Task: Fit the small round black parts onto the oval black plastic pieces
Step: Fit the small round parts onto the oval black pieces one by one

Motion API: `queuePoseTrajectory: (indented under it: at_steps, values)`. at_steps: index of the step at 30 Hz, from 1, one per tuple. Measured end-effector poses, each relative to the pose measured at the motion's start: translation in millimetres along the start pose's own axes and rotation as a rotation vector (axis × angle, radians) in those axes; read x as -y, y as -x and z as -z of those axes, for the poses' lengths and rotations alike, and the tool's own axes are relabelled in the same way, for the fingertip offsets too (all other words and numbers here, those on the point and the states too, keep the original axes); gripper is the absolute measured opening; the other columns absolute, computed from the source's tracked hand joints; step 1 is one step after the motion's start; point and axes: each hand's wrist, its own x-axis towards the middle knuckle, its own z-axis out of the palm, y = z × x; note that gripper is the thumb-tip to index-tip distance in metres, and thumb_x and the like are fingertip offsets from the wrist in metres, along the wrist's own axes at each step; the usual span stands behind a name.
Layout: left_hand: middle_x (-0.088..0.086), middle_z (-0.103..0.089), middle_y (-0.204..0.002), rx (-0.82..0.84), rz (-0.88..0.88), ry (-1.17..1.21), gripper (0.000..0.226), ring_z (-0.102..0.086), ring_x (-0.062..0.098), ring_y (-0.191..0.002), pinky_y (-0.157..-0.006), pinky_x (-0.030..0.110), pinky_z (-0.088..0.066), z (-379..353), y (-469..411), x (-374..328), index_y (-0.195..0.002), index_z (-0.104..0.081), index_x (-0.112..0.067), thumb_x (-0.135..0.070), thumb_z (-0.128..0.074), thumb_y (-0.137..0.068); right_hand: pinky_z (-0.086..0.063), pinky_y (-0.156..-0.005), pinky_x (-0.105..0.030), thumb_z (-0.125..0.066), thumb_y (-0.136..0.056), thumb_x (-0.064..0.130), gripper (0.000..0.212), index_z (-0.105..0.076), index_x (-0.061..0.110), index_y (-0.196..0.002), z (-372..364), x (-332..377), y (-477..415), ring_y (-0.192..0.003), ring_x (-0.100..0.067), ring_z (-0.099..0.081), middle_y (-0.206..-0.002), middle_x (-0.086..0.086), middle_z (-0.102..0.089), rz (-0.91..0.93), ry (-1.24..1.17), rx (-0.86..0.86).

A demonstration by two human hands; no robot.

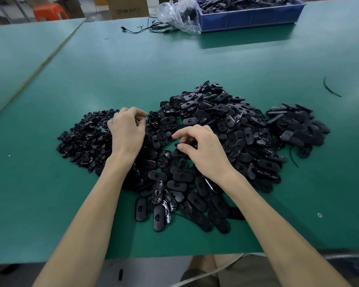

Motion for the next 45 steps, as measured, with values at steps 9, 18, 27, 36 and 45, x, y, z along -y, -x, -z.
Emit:
queuePoseTrajectory:
  at_steps: [9, 18, 27, 36, 45]
  values:
    - [0.002, -0.070, -0.093, 0.037, -0.118, 0.440, 0.011, -0.067, 0.011, -0.080, -0.079, 0.018, -0.052, 5, 7, -20, -0.106, -0.073, -0.017, -0.012, -0.063, -0.102, -0.059, -0.088, -0.029, -0.071, -0.096, 0.002, 0.017, -0.073, 0.011, -0.110, 5, 1, -3, -0.094, -0.013, -0.070, -0.106, -0.004, -0.071, -0.085, -0.353, -0.286]
    - [-0.001, -0.074, -0.083, 0.221, -0.107, 0.770, 0.011, -0.068, 0.011, -0.072, -0.068, 0.024, -0.057, 3, 16, -36, -0.106, -0.076, -0.006, -0.009, -0.071, -0.097, -0.058, -0.081, -0.021, -0.063, -0.099, -0.001, 0.026, -0.071, 0.012, -0.120, 5, 1, -3, -0.091, -0.017, -0.074, -0.110, -0.007, -0.069, -0.127, -0.371, -0.324]
    - [-0.002, -0.075, -0.084, 0.275, -0.142, 0.752, 0.011, -0.067, 0.014, -0.067, -0.072, 0.042, -0.060, -1, 19, -35, -0.104, -0.078, -0.010, -0.009, -0.075, -0.093, -0.052, -0.097, -0.016, -0.062, -0.096, -0.005, 0.038, -0.068, 0.012, -0.130, 6, 3, -3, -0.109, -0.006, -0.068, -0.121, -0.006, -0.068, -0.135, -0.342, -0.332]
    - [0.001, -0.078, -0.089, 0.313, -0.184, 0.719, 0.012, -0.071, 0.013, -0.069, -0.073, 0.035, -0.059, -4, 20, -34, -0.103, -0.079, -0.016, -0.011, -0.075, -0.093, -0.049, -0.105, -0.015, -0.061, -0.101, 0.000, 0.036, -0.067, 0.011, -0.135, 6, -1, -5, -0.117, 0.000, -0.066, -0.126, 0.005, -0.071, -0.127, -0.318, -0.319]
    - [0.006, -0.077, -0.088, 0.284, -0.142, 0.745, 0.010, -0.067, 0.014, -0.062, -0.069, 0.032, -0.059, -3, 20, -38, -0.101, -0.076, -0.007, -0.010, -0.077, -0.092, -0.049, -0.103, -0.014, -0.066, -0.101, 0.003, 0.036, -0.064, 0.013, -0.136, 6, 0, -4, -0.118, 0.000, -0.065, -0.126, 0.002, -0.070, -0.115, -0.343, -0.284]
